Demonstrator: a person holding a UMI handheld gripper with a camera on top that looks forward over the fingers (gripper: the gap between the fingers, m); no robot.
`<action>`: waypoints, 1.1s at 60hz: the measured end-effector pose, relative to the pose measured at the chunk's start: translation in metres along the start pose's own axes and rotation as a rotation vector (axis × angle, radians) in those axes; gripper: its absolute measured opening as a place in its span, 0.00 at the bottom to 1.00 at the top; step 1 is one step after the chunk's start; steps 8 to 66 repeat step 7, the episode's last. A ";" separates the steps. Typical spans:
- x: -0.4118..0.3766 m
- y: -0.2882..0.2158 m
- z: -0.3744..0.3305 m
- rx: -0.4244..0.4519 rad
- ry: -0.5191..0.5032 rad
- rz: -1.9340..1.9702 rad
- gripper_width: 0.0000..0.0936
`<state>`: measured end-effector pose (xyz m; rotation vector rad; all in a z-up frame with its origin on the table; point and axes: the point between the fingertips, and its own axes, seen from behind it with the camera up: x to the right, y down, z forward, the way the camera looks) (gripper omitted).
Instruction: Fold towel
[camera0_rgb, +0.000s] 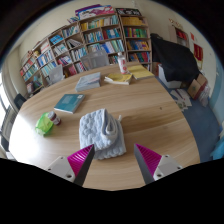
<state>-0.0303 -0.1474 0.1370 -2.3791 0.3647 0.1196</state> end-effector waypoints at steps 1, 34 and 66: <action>0.000 0.001 -0.004 0.004 -0.001 0.006 0.89; 0.008 0.003 -0.029 0.032 0.010 0.036 0.89; 0.008 0.003 -0.029 0.032 0.010 0.036 0.89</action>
